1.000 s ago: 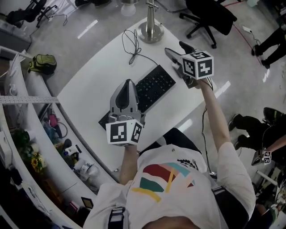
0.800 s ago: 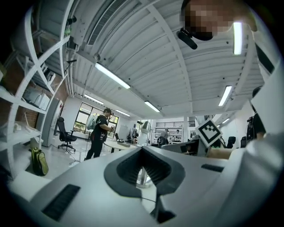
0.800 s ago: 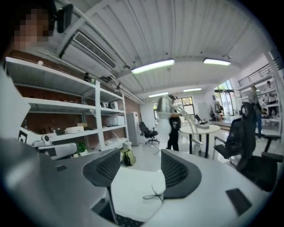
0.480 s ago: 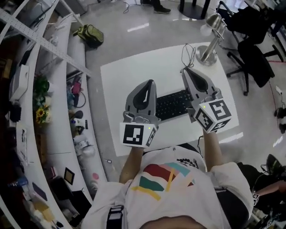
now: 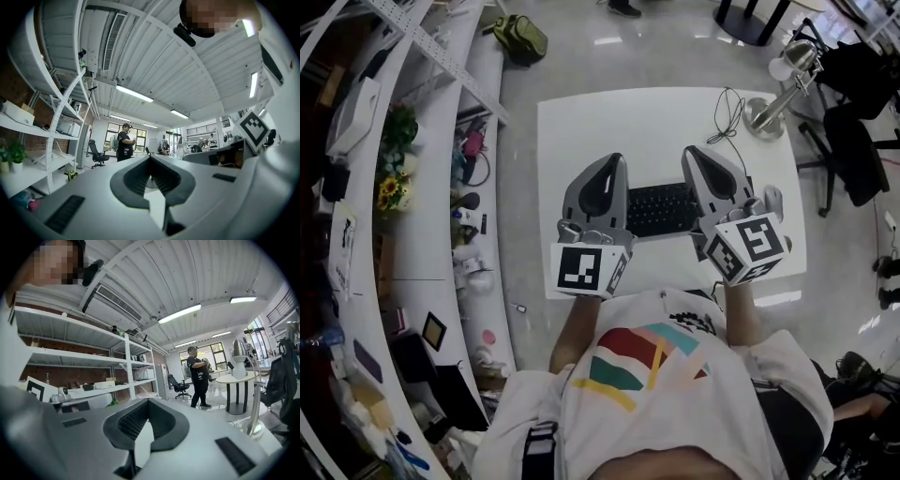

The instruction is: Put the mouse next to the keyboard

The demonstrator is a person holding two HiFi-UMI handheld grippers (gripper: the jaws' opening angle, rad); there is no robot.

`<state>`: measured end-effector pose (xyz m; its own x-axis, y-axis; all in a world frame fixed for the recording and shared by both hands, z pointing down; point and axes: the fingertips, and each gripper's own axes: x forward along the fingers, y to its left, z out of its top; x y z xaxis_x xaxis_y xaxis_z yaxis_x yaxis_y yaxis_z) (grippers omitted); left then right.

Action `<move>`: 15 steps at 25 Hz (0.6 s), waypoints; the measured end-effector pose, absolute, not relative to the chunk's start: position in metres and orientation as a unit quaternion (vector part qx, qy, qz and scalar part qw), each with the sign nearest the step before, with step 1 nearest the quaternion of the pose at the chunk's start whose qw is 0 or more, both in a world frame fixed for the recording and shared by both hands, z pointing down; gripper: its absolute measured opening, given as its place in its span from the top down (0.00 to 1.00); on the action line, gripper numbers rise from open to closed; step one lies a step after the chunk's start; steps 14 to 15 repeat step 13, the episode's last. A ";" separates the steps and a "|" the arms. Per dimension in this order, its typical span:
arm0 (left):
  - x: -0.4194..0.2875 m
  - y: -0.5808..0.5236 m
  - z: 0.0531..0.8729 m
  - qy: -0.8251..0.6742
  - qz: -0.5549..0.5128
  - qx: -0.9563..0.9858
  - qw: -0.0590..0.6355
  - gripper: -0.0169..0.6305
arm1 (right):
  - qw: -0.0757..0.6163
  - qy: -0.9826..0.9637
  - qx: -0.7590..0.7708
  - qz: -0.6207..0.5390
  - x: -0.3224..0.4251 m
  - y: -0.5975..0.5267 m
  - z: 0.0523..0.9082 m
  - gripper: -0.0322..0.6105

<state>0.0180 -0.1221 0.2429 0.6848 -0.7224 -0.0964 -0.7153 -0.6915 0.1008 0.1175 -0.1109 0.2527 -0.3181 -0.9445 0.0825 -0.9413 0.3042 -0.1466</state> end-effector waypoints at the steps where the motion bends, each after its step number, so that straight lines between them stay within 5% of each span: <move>1: 0.017 -0.123 0.243 -0.392 -0.065 0.917 0.028 0.91 | 0.004 0.809 -0.583 -0.079 0.114 -0.111 0.253 0.93; 15: 0.016 -0.121 0.253 -0.387 -0.056 0.920 0.043 0.91 | -0.024 0.810 -0.581 -0.075 0.100 -0.110 0.264 0.93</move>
